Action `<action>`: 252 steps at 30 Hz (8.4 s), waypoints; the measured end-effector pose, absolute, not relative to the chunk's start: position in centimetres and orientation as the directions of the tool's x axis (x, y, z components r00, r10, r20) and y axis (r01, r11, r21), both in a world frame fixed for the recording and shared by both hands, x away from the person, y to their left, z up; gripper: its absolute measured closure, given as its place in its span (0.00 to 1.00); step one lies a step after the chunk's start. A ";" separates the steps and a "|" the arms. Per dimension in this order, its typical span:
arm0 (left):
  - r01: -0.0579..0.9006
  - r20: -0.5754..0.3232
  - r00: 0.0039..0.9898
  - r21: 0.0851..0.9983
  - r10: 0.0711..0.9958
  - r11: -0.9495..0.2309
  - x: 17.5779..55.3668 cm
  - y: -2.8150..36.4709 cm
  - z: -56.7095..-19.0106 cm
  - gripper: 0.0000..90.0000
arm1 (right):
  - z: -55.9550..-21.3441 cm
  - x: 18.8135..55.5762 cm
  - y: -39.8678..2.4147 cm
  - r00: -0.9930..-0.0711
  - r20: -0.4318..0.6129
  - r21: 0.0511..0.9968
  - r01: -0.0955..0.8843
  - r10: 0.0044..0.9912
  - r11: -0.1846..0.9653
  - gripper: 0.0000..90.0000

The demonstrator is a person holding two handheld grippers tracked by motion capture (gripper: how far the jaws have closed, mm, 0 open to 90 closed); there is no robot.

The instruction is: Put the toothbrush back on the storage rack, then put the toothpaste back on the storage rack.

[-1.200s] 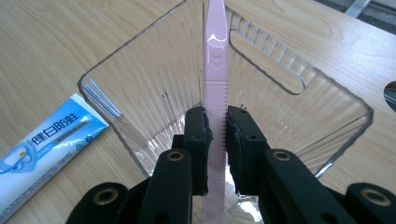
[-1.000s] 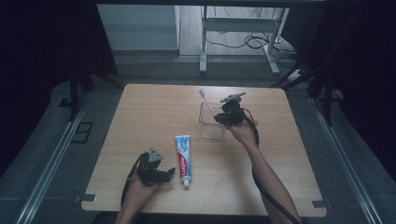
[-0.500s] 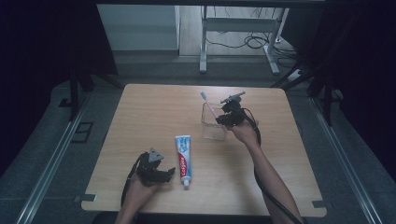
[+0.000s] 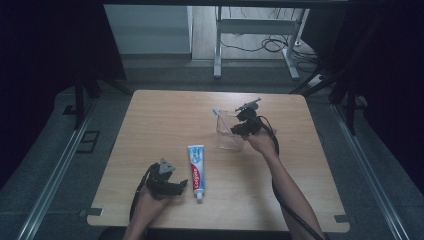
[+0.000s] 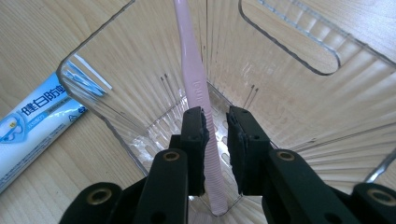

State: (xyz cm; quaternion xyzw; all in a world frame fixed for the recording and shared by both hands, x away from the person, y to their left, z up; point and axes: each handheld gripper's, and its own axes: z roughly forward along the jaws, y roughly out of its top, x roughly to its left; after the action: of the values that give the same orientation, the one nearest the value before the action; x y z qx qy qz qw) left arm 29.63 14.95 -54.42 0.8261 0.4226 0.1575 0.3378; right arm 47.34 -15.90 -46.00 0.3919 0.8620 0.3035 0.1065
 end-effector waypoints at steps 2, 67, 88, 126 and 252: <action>0.592 -0.024 0.595 0.690 0.803 -0.417 29.6 15.0 -54.4 0.16 | -46.0 47.3 -15.9 -0.672 0.054 0.607 0.610 0.739 0.510 0.83; 0.591 -0.023 0.596 0.689 0.803 -0.419 29.6 15.0 -54.4 0.16 | -42.3 40.3 -19.1 -0.748 0.014 0.739 0.455 0.663 0.497 0.21; 0.591 -0.022 0.593 0.691 0.805 -0.416 29.6 15.0 -54.4 0.16 | -43.6 38.2 -21.9 -0.731 0.006 0.731 0.469 0.682 0.496 0.13; 0.601 -0.030 0.577 0.692 0.816 -0.400 29.5 14.9 -54.4 0.16 | -48.8 32.8 -25.6 -0.712 0.020 0.725 0.494 0.702 0.480 0.14; 0.698 -0.056 0.682 0.344 0.729 -0.628 35.7 7.0 -50.3 0.50 | -54.2 30.3 -28.3 -0.649 0.002 0.716 0.532 0.760 0.452 0.09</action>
State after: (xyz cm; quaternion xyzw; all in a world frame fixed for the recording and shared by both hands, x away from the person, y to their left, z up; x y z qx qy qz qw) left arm 35.67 7.01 -50.32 0.9011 0.3960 0.0444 0.1712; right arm 30.34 -28.28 -54.23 0.3861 0.8366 0.3534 0.1618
